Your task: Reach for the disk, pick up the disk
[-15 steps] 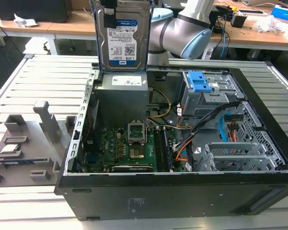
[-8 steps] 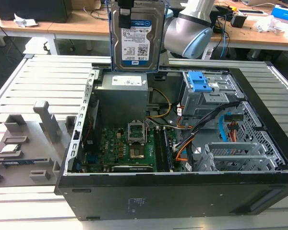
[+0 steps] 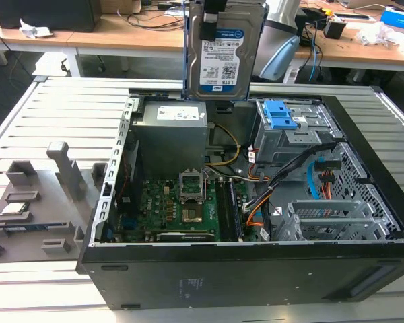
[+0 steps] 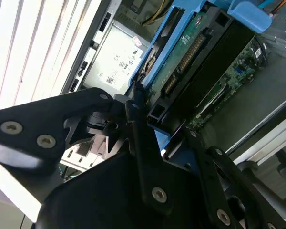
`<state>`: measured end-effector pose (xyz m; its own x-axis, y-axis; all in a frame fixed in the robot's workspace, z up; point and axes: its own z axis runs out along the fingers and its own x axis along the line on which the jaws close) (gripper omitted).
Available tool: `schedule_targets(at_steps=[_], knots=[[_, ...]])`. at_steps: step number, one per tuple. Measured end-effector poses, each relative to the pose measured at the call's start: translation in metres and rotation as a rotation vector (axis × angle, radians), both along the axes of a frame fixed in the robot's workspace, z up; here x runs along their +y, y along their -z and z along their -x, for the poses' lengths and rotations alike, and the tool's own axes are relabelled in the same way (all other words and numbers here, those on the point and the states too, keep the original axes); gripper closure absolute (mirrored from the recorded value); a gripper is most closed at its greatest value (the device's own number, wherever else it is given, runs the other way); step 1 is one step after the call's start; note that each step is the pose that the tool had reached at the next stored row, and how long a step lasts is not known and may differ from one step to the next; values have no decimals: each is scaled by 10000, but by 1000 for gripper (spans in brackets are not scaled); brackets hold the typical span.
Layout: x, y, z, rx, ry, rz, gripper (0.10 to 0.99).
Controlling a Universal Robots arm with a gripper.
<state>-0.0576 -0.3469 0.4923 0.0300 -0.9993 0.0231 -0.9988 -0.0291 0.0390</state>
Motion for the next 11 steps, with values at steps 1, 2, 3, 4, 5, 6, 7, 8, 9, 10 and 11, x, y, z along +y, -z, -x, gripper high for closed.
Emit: schedule_targets(at_steps=[1, 2, 3, 4, 5, 6, 7, 8, 9, 10, 11], knots=[[1, 0, -33, 0, 1, 0, 718], [2, 0, -66, -1, 3, 0, 718], [5, 0, -140, 0, 0, 0, 718], [6, 0, -176, 0, 2, 1, 718], [7, 0, -205, -1, 2, 0, 718], [10, 0, -282, -1, 2, 1, 718], [14, 0, -367, 0, 0, 1, 718], [15, 0, -404, 0, 1, 1, 718], [17, 0, -442, 0, 2, 1, 718], [19, 0, -489, -1, 1, 0, 718], [20, 0, -523, 0, 2, 0, 718]])
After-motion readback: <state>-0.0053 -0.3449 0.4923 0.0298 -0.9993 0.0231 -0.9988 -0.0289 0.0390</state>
